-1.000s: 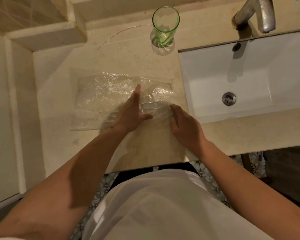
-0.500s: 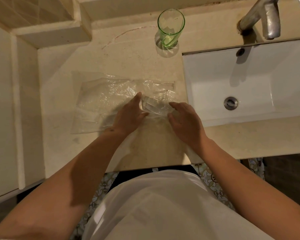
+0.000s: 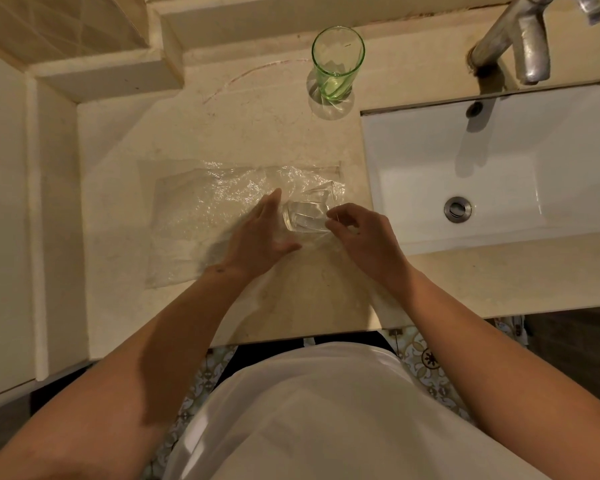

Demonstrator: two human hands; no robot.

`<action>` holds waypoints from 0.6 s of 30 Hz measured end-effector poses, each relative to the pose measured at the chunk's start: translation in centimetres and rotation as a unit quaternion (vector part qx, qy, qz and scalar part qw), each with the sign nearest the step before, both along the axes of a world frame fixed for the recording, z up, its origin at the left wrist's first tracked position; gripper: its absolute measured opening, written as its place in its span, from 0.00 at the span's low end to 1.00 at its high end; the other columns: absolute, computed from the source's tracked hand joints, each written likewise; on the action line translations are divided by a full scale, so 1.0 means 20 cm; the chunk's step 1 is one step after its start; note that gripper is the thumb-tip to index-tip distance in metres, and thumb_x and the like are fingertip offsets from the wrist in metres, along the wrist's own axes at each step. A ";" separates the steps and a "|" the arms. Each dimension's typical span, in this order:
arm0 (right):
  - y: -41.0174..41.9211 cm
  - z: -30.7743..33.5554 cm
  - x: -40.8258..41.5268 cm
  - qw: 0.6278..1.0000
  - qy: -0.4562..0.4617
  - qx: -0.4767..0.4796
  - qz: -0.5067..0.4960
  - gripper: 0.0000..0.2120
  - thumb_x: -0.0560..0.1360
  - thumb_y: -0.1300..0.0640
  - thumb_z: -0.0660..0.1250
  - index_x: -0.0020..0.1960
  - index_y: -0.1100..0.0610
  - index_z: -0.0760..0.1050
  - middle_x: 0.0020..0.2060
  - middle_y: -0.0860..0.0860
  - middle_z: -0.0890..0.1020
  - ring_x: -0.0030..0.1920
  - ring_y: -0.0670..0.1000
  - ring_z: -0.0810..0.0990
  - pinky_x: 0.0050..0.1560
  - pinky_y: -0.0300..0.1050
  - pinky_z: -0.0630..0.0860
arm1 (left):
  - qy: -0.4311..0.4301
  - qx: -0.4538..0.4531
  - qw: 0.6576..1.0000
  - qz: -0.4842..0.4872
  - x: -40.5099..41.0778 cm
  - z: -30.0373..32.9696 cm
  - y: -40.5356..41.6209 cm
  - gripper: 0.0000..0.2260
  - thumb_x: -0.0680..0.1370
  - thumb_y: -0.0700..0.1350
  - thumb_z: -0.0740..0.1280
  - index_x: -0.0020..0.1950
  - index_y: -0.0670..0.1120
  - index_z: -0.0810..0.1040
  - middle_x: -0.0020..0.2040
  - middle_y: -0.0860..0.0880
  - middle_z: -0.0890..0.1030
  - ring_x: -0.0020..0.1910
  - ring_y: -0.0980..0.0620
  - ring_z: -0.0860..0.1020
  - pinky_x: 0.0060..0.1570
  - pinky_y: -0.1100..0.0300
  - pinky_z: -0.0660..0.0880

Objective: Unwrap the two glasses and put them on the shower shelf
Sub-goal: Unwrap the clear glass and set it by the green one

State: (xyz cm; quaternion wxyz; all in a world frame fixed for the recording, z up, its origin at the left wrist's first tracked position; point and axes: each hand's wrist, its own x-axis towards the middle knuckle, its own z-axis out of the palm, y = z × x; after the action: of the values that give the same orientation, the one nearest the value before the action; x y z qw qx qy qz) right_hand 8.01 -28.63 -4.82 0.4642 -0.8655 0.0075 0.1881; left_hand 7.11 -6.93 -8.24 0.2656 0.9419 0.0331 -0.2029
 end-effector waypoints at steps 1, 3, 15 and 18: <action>0.00 0.00 0.01 1.000 0.002 0.007 0.001 0.05 0.78 0.54 0.72 0.54 0.51 0.84 0.44 0.41 0.85 0.47 0.37 0.82 0.49 0.27 0.74 | 0.005 0.003 1.000 -0.002 0.00 0.00 0.00 0.47 0.68 0.64 0.76 0.77 0.49 0.55 0.75 0.46 0.69 0.76 0.44 0.66 0.67 0.51 0.69; 0.01 0.02 0.03 1.000 0.005 0.022 -0.001 0.03 0.77 0.56 0.73 0.49 0.52 0.85 0.41 0.41 0.86 0.45 0.39 0.83 0.48 0.30 0.75 | 0.009 0.014 1.000 -0.011 0.01 0.01 -0.01 0.48 0.66 0.66 0.76 0.76 0.49 0.56 0.74 0.45 0.69 0.77 0.41 0.64 0.70 0.46 0.69; -0.05 0.17 0.25 0.999 -0.028 -0.035 -0.006 0.06 0.78 0.54 0.69 0.45 0.52 0.84 0.40 0.44 0.86 0.44 0.42 0.82 0.44 0.32 0.73 | -0.004 0.037 0.999 -0.005 0.03 0.03 0.07 0.52 0.64 0.68 0.77 0.79 0.45 0.60 0.75 0.38 0.65 0.75 0.35 0.61 0.70 0.37 0.65; -0.03 0.25 0.34 0.995 -0.076 -0.067 0.024 0.07 0.79 0.54 0.69 0.49 0.53 0.86 0.44 0.47 0.87 0.47 0.47 0.84 0.49 0.43 0.77 | -0.016 0.037 0.999 0.009 0.01 0.00 0.09 0.52 0.65 0.66 0.78 0.80 0.45 0.59 0.78 0.38 0.63 0.78 0.35 0.57 0.73 0.38 0.61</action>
State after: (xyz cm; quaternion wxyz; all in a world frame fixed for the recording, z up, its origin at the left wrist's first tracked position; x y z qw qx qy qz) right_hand 14.85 -29.22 0.18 0.3996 -0.9065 -0.0358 0.1317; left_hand 7.37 -5.09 -8.15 0.2332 0.9537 0.0448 -0.1845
